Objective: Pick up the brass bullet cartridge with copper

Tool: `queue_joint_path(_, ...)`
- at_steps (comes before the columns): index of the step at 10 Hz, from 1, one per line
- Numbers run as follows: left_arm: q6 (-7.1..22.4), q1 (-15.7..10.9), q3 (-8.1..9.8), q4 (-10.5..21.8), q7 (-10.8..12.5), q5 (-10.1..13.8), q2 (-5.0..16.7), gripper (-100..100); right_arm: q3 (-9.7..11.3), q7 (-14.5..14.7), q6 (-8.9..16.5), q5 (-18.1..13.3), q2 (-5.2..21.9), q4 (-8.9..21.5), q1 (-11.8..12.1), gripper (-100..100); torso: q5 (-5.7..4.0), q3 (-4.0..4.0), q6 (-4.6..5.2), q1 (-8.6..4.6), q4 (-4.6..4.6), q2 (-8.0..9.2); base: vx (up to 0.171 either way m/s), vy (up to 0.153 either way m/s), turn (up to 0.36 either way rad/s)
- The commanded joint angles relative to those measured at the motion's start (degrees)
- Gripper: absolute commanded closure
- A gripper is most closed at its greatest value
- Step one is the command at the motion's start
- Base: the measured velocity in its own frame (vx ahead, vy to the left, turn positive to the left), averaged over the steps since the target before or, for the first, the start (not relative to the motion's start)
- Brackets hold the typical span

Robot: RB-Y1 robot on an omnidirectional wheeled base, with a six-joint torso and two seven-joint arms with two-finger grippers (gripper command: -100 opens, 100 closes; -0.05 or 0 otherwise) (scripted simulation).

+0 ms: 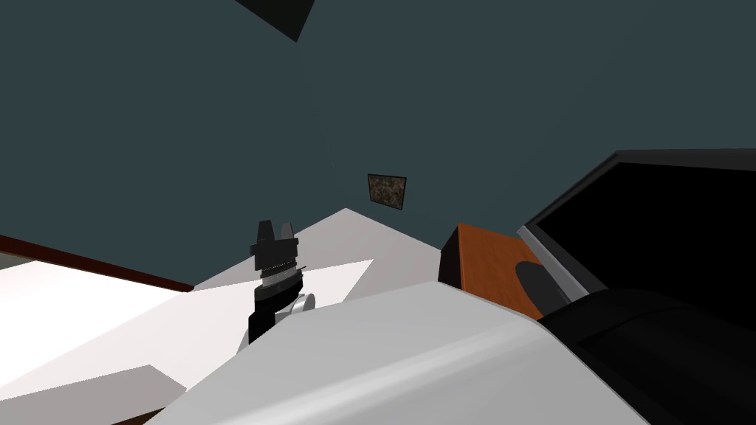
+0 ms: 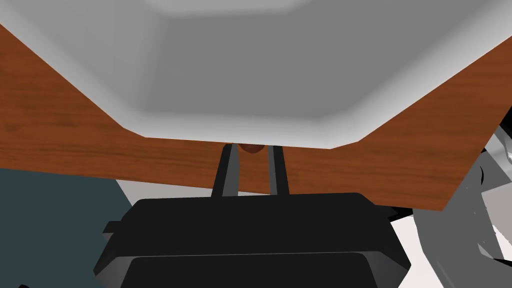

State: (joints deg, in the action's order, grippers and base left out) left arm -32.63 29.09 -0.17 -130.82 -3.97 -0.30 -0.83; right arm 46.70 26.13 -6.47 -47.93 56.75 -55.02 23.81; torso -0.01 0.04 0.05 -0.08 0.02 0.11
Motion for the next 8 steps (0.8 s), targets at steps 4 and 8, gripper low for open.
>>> queue_joint_path(4, 0.0, 0.0, 0.0, 0.0, 0.0, 0.0, 0.0, 0, 0.5, -0.7, 0.5, 0.2, 1.6, -1.6, 0.4, 100, -0.01, 0.0, 0.0, -0.04, 0.0, 0.0, 0.0, 0.004, -0.011)
queue_joint_path(8, 0.0, 0.0, 0.0, 0.0, 0.0, 0.0, 0.0, 0, 0.5, -1.1, 0.1, 0.2, 3.5, -3.1, 0.8, 0, 0.08, 0.02, 0.03, 0.18, -0.01, 0.04, -0.002, 0.037, -0.042)
